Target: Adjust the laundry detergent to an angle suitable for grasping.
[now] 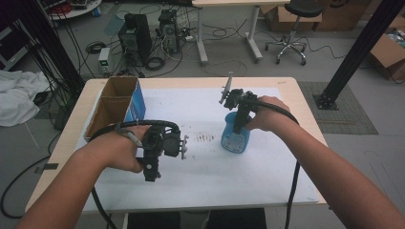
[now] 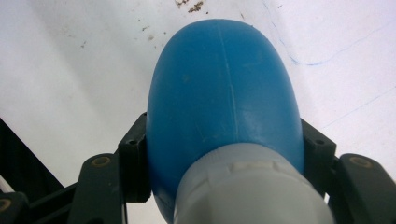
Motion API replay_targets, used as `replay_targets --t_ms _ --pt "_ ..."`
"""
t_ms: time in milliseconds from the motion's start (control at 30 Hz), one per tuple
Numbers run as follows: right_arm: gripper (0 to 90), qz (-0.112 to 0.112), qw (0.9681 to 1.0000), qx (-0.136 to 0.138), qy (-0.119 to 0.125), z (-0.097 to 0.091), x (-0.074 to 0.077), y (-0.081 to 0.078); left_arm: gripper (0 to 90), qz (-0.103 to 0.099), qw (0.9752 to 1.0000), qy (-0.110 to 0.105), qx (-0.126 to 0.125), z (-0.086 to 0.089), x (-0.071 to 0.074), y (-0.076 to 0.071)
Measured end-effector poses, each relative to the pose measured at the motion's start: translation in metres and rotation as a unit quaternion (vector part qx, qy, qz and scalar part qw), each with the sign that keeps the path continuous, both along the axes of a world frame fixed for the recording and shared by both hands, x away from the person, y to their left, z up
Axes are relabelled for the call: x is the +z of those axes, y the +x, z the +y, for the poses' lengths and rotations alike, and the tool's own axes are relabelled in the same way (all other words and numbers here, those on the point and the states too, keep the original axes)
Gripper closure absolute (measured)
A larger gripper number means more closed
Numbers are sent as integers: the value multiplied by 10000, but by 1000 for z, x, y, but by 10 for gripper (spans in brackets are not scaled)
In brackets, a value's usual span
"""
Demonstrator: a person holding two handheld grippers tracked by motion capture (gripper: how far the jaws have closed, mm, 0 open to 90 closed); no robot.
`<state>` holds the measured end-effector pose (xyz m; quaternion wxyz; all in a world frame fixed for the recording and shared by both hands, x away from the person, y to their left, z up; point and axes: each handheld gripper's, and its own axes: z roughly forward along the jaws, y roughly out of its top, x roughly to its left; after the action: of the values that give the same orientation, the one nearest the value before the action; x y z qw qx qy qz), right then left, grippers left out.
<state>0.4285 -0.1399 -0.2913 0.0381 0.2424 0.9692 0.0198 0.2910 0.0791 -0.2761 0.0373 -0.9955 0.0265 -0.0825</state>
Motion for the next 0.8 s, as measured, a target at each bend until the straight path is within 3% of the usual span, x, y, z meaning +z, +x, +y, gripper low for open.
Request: replay_targets --t_ms 200,567,800 --pt "322 -139 9999 55 72 0 5 -2 1 -2 10000 -9 -16 0 -1 0" --pt "300 -174 9996 207 30 3 6 -3 1 15 10000 -2 -6 1 -1 0" --pt "239 -184 9992 361 0 5 10 -4 1 -6 10000 -20 -2 1 -1 0"
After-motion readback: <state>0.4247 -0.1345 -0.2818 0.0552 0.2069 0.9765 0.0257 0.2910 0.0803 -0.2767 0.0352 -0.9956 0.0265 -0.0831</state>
